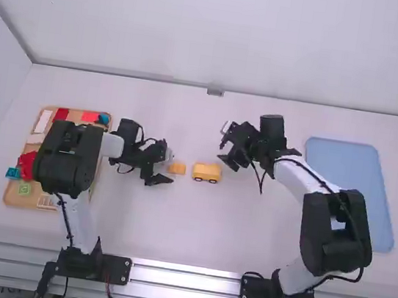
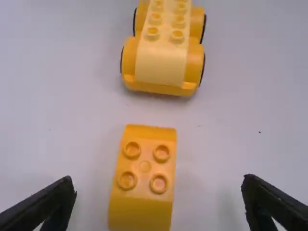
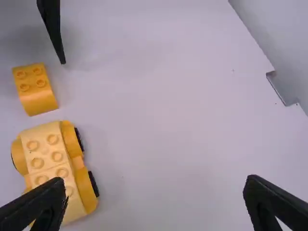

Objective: Assemble lego blocks to make yellow taxi

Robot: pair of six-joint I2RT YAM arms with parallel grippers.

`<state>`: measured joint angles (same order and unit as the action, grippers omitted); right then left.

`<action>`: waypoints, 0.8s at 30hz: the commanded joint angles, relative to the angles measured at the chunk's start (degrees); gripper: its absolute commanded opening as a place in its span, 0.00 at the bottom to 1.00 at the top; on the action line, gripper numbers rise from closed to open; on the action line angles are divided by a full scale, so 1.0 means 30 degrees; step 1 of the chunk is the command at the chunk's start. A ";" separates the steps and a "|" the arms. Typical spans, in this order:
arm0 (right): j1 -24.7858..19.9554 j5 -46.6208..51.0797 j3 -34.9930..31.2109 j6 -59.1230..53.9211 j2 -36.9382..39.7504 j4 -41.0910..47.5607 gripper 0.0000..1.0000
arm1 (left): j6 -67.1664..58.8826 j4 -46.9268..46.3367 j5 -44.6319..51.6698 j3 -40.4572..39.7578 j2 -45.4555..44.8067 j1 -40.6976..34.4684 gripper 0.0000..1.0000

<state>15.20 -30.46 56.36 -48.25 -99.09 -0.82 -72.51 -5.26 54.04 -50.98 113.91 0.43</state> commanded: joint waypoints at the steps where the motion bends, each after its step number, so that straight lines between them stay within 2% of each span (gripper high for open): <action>1: -0.0044 -0.0984 0.0189 0.0007 0.0066 -0.0131 0.98 | -0.0787 0.0007 0.0692 0.0291 0.0423 -0.0168 0.88; 7: -0.0007 -0.1479 0.0189 0.0022 0.0066 -0.0117 0.98 | -0.0794 0.1355 0.0648 0.0306 0.1647 -0.0036 0.83; 10: 0.0233 -0.1443 0.0189 0.0204 0.0066 -0.0080 0.98 | -0.1508 0.1260 0.0707 0.0306 0.1647 0.0015 0.74; 14: 0.0503 -0.1406 0.0189 0.0102 0.0066 -0.0087 0.99 | -0.1778 0.1632 0.0634 0.0481 0.1639 -0.0138 0.57; 24: 0.0670 -0.1268 0.0189 0.0095 0.0066 -0.0146 0.99 | -0.1778 0.2382 0.0692 0.0685 0.1639 -0.0270 0.43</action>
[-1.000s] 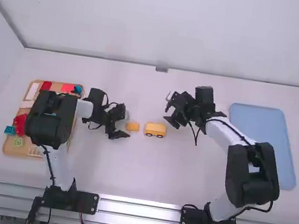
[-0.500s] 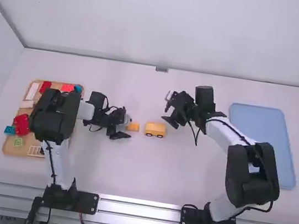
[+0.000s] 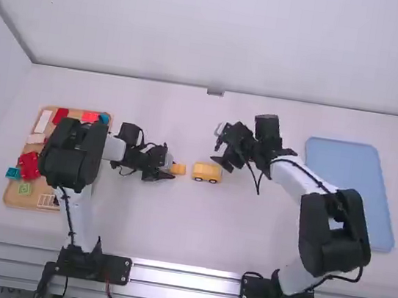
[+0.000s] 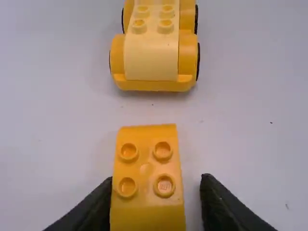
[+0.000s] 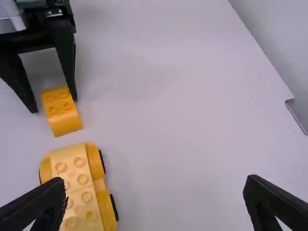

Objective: Assemble lego blocks to make yellow taxi

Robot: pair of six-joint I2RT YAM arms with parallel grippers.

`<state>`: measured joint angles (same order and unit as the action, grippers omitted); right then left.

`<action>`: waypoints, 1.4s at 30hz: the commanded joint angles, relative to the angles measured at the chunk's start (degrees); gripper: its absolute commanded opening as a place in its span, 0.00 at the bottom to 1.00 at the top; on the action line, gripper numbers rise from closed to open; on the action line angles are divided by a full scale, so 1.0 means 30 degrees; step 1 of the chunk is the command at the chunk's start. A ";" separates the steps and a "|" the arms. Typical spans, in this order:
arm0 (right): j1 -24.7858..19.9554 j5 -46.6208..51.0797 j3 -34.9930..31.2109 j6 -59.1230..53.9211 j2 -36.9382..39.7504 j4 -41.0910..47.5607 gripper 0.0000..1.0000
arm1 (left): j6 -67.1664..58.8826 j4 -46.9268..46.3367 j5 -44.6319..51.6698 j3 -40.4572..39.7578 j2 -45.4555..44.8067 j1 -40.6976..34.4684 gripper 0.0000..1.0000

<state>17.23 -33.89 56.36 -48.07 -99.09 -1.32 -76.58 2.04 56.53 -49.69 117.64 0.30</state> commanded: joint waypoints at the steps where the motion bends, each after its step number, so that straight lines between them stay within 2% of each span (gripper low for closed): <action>1: -0.0007 -0.0138 0.0189 0.0051 0.0066 0.0058 0.98 | -0.0423 -0.0015 -0.0131 0.0255 0.0393 -0.0226 0.42; 6: -0.0015 -0.0131 0.0189 0.0590 0.0066 0.0160 0.99 | -0.0423 0.0211 -0.0109 0.0284 0.0393 -0.0219 0.36; 12: -0.0015 -0.0197 0.0189 0.0386 0.0066 0.0612 0.98 | -0.0372 0.0306 0.0007 0.0284 0.0393 -0.0226 0.23; 19: -0.0211 -0.0393 0.0058 -0.0612 0.0066 0.2004 0.98 | 0.1209 0.0175 -0.0146 -0.0160 0.0262 -0.0233 0.23; 22: -0.0743 -0.1996 -0.0124 -0.2463 0.0022 0.3293 0.98 | 0.1632 -0.0976 -0.0175 -0.0707 -0.0189 -0.0233 0.20; 25: -0.1428 -0.4284 -0.0787 -0.3912 0.0022 0.3191 0.98 | 0.1596 -0.2601 -0.0131 -0.1508 -0.0583 -0.0226 0.14; 28: -0.2069 -0.6047 -0.1916 -0.4743 0.0022 0.2331 0.99 | 0.1596 -0.3920 -0.0124 -0.2229 -0.0889 -0.0219 0.12; 31: -0.2266 -0.6346 -0.3366 -0.4991 0.0022 0.0852 0.98 | 0.1188 -0.4881 0.0357 -0.2688 -0.1115 -0.0226 0.11; 34: -0.2171 -0.6681 -0.5646 -0.4656 0.0022 -0.2696 0.99 | -0.0874 -0.6091 0.1304 -0.2849 -0.1479 -0.0233 0.11; 37: -0.2142 -0.6819 -0.7089 -0.3555 0.0022 -0.5501 0.99 | -0.0889 -0.6164 0.1508 -0.2849 -0.1690 -0.0248 0.11; 42: -0.2761 -0.7832 -0.7563 -0.3249 -0.0117 -0.5880 0.99 | -0.0860 -0.6171 0.1508 -0.2849 -0.1800 -0.0627 0.10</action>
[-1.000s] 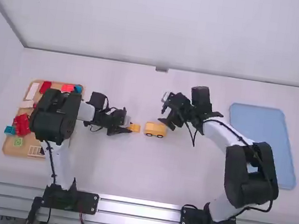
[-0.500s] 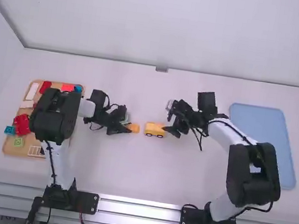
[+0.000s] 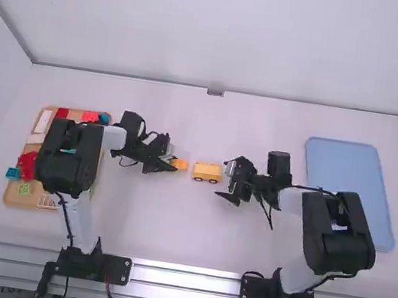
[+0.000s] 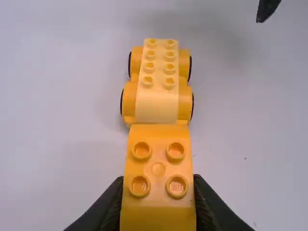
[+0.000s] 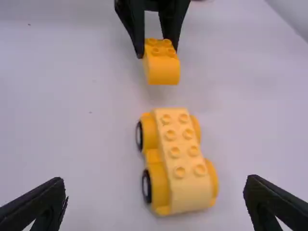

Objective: Assemble lego blocks to make yellow taxi

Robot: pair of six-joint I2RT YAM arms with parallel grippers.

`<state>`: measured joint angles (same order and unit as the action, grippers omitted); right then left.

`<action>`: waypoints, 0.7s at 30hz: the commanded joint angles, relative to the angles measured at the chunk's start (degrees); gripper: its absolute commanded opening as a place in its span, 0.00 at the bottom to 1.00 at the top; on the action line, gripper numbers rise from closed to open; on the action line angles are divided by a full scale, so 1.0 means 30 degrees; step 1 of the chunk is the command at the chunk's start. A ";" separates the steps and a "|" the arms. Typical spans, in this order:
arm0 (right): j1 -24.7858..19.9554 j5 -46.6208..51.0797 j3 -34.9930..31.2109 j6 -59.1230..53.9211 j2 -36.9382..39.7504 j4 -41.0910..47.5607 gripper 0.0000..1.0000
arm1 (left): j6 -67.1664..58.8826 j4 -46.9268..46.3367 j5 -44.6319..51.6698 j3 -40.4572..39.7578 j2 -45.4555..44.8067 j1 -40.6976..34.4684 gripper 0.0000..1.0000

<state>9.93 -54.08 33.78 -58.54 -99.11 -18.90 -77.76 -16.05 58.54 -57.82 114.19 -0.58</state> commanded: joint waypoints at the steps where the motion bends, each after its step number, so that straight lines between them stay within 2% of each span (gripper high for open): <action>1: -0.0510 -0.1654 0.0087 -0.0022 -0.0408 -0.0066 0.99 | -0.0452 -0.0117 0.0772 -0.0138 -0.0685 -0.0495 0.10; 5: -0.0867 -0.2324 0.1588 -0.0554 -0.2783 -0.0117 0.99 | -0.0554 -0.0029 0.0692 -0.0138 -0.0736 -0.1056 0.10; 10: -0.1224 -0.5829 0.4320 -0.1406 -0.5901 -0.0022 0.98 | -0.0517 0.0073 0.0707 -0.0138 -0.0831 -0.1166 0.10; 12: -0.1195 -0.6120 0.4969 -0.1654 -0.6615 -0.0036 0.98 | -0.0386 0.0153 0.0860 -0.0138 -0.0933 -0.1093 0.10; 21: 0.0408 -0.6054 0.7621 -0.1450 -0.9916 -0.0058 0.99 | -0.0386 0.0204 0.0634 -0.0138 -0.1865 -0.1115 0.10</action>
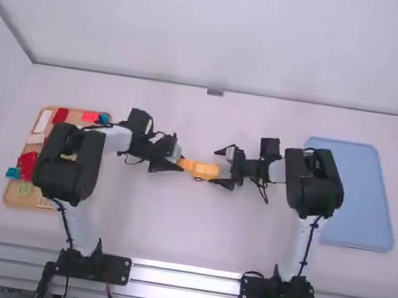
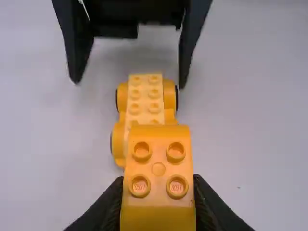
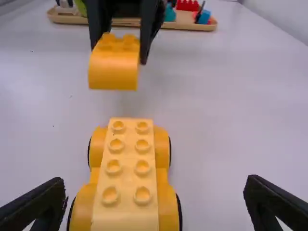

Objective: Assemble lego blocks to make yellow taxi

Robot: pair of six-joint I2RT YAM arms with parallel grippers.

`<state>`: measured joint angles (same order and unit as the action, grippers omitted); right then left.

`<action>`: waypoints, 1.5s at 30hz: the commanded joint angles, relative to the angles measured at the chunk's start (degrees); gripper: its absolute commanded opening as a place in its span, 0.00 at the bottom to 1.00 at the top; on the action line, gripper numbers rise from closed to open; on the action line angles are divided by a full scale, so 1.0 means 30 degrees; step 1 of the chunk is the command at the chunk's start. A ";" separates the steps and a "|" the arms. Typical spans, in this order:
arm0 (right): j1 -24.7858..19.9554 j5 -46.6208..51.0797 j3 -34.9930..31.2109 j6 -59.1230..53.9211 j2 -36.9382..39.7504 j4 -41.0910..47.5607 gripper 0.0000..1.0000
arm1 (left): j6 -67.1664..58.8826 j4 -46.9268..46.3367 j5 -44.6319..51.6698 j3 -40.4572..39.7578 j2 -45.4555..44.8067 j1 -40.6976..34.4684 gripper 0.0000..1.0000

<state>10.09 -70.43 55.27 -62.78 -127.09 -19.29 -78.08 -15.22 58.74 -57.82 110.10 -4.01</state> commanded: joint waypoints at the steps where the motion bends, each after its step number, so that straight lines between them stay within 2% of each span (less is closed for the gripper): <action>1: 0.0583 -0.0459 0.0612 -0.0015 -0.0794 0.0080 0.99 | -0.0255 0.0066 0.0583 -0.0138 -0.0532 0.0036 0.10; 7: 0.0903 0.0933 0.0561 -0.0015 -0.0969 0.0066 0.99 | 0.1967 0.1464 0.0481 -0.0138 -0.0532 0.0000 0.10; 14: 0.0903 0.2004 0.0197 0.1217 -0.0969 -0.0058 1.00 | 0.1960 0.1581 0.0634 -0.0131 -0.0525 -0.0124 0.09; 19: 0.0867 0.2011 0.0189 0.1494 -0.0969 0.0109 0.96 | 0.1953 0.1596 0.0627 -0.0138 -0.0525 -0.0328 0.09; 25: 0.0109 0.1224 -0.0357 0.1377 -0.0969 0.0000 0.95 | 0.1953 0.1603 0.0627 -0.0131 -0.0525 -0.0517 0.10; 35: 0.0554 0.0488 -0.0503 -0.0073 -0.0969 -0.0015 0.94 | 0.1960 0.1661 0.0576 -0.0131 -0.0525 -0.0692 0.10; 45: 0.0430 0.0925 -0.0561 0.1268 -0.0969 -0.0889 0.83 | 0.1967 0.1931 0.0627 -0.0044 -0.0525 -0.0831 0.10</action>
<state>11.35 -67.11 53.98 -59.75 -129.36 -21.93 -72.42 -9.50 58.74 -57.82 109.69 -5.87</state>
